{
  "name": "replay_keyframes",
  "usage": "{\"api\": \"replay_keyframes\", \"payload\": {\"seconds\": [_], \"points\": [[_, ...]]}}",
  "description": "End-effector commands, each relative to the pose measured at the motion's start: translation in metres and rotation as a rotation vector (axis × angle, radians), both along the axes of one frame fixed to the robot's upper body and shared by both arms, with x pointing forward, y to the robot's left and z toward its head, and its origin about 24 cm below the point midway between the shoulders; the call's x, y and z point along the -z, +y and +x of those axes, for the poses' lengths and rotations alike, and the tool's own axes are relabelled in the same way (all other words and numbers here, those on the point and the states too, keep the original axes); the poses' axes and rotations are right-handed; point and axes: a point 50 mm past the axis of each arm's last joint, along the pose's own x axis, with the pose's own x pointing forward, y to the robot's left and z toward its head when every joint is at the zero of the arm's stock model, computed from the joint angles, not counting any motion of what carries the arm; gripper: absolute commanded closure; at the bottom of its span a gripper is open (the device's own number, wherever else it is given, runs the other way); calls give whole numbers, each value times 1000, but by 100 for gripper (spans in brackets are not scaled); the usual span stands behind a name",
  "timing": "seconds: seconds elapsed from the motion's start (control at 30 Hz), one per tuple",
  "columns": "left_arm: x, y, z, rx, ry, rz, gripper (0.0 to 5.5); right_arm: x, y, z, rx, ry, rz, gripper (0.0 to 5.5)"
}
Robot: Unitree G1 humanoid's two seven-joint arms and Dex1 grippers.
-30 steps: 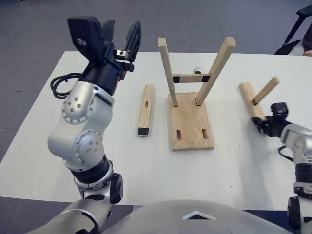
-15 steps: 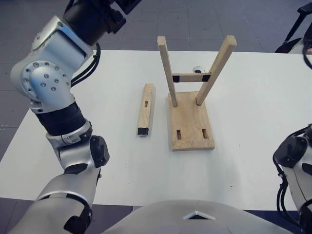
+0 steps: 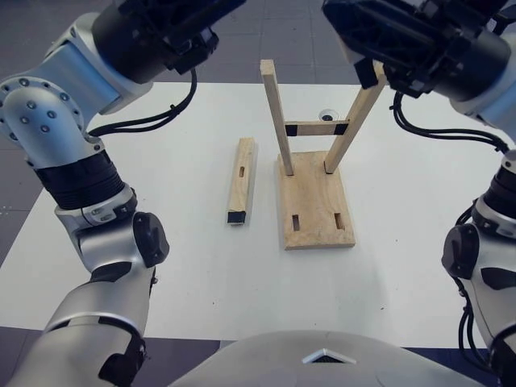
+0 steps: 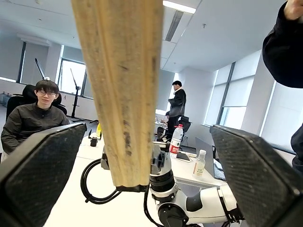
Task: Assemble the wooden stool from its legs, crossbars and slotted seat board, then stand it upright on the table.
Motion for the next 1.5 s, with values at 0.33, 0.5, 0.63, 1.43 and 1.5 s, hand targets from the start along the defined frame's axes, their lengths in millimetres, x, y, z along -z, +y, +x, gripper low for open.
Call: {"api": "replay_keyframes", "payload": {"seconds": [0.33,0.5,0.63,1.43,1.5], "points": [[13,-12,-2,3,106,29,66,7,21,-7,-95,7,-65,344],[13,-14,-5,36,132,15,122,9,26,-7,-108,6,-80,344],[14,-13,-7,50,139,11,187,9,25,-5,-111,7,-95,344],[17,-6,-2,33,108,29,328,23,14,-3,-90,-64,-264,266],[17,-5,-2,-5,93,46,340,26,9,-4,-95,-77,-310,230]]}}
